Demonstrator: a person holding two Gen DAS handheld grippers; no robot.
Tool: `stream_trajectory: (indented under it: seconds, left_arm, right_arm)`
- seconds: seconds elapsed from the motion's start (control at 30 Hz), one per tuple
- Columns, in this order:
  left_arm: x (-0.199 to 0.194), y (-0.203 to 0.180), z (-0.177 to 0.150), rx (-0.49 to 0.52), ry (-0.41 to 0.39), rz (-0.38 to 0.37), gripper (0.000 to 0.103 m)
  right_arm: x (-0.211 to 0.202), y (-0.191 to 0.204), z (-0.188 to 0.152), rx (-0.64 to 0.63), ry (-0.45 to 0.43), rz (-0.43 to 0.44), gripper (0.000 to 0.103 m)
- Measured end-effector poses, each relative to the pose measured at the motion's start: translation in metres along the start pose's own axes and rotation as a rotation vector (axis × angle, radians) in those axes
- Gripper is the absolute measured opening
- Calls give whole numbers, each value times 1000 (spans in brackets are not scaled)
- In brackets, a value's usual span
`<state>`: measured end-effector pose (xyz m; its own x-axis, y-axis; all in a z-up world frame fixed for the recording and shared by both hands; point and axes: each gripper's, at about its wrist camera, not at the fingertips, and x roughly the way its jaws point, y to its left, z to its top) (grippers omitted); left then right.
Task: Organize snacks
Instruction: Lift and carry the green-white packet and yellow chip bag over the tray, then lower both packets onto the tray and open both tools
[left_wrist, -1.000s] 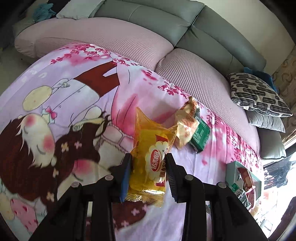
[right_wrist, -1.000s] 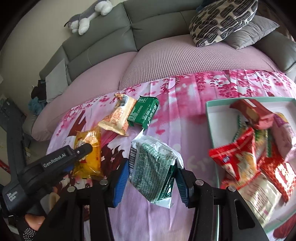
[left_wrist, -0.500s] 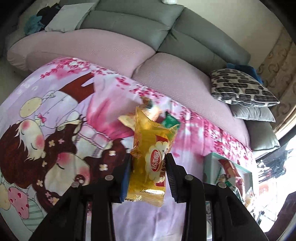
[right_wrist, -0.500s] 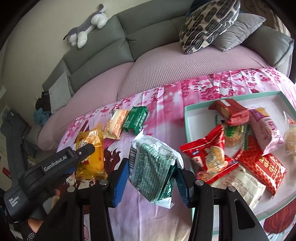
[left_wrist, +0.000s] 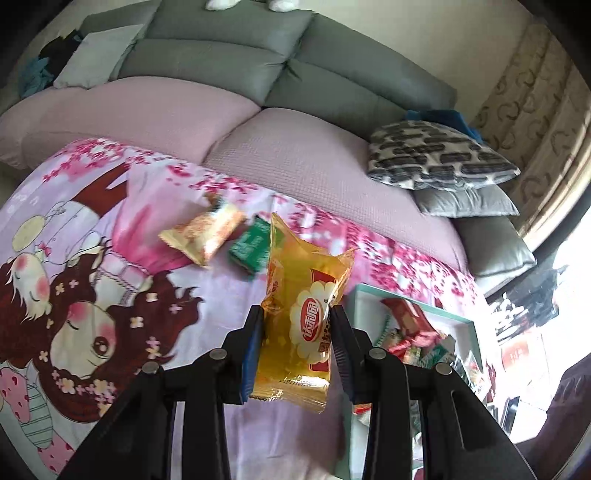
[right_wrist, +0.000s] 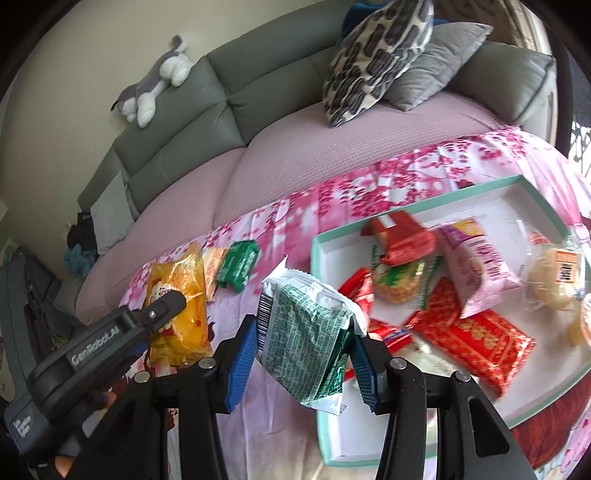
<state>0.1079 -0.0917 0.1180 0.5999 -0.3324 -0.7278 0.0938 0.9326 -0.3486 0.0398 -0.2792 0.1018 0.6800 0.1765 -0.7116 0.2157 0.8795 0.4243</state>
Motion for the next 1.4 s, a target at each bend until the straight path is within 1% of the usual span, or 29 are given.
stream_trajectory:
  seconds: [0.1, 0.2, 0.37, 0.53, 0.67, 0.8, 1.1, 1.4]
  left_arm:
    - [1, -25, -7, 68, 7, -38, 37]
    - [4, -48, -14, 119, 13, -80, 37]
    - [15, -80, -28, 170, 50, -136, 37]
    - [24, -101, -42, 206, 86, -162, 37]
    - [29, -113, -50, 234, 108, -170, 37]
    - [33, -120, -57, 256, 120, -168, 37]
    - [48, -125, -66, 275, 156, -138, 38]
    - [57, -127, -70, 286, 180, -122, 38]
  right_arm:
    - [-10, -17, 6, 37, -24, -16, 51]
    - [-18, -36, 12, 70, -47, -63, 51]
    - [-29, -68, 21, 136, -71, -124, 51]
    - [-42, -95, 25, 187, -93, -177, 51]
    - [-51, -113, 27, 219, -101, -211, 51]
    - [-52, -119, 27, 231, -91, -223, 52]
    - [-34, -122, 24, 237, -12, -234, 52]
    - [-24, -129, 20, 242, 37, -250, 52]
